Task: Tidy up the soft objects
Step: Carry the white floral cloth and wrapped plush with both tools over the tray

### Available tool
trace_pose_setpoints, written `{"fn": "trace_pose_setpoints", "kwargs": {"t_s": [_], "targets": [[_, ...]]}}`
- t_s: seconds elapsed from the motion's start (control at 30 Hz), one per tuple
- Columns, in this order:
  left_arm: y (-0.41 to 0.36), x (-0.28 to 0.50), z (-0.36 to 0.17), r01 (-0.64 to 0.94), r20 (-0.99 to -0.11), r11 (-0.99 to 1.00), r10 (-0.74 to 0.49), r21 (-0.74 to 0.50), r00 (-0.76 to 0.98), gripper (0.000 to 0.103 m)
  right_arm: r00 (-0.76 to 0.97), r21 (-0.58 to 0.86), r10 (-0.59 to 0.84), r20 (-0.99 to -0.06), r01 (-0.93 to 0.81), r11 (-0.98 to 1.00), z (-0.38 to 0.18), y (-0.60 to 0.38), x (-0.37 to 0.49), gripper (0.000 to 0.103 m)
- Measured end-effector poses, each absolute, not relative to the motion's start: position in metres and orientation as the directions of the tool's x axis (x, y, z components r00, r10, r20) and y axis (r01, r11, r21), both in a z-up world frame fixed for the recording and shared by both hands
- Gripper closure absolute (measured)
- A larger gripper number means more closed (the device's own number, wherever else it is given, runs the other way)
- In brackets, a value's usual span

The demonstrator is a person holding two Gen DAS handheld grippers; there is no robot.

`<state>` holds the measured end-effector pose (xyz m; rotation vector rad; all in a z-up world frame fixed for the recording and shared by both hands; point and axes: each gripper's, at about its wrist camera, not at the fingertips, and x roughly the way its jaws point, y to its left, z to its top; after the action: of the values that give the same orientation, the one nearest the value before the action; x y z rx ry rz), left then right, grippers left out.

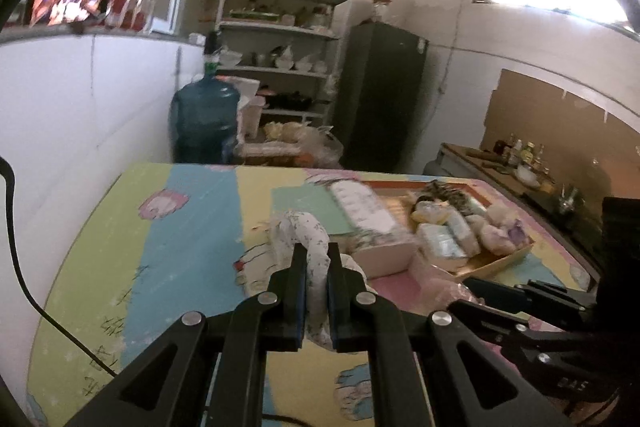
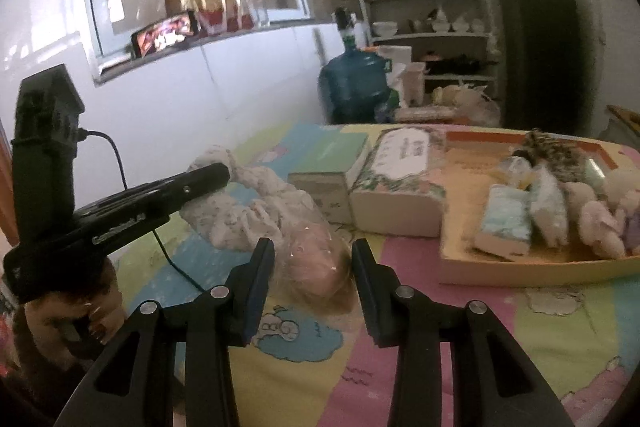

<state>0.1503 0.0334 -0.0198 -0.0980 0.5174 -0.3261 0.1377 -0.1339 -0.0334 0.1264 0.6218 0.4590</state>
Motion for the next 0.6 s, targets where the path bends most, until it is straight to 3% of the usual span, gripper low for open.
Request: {"fn": "trace_pose_setpoints", "kwargs": {"t_s": [0.6], "targets": [[-0.059,0.147,0.007,0.38,-0.426,0.918,-0.391,-0.114,0.816,0.094,0.814,0.265,0.375,-0.444,-0.28,0.923,-0.008,-0.211,0.115,0.061]]}}
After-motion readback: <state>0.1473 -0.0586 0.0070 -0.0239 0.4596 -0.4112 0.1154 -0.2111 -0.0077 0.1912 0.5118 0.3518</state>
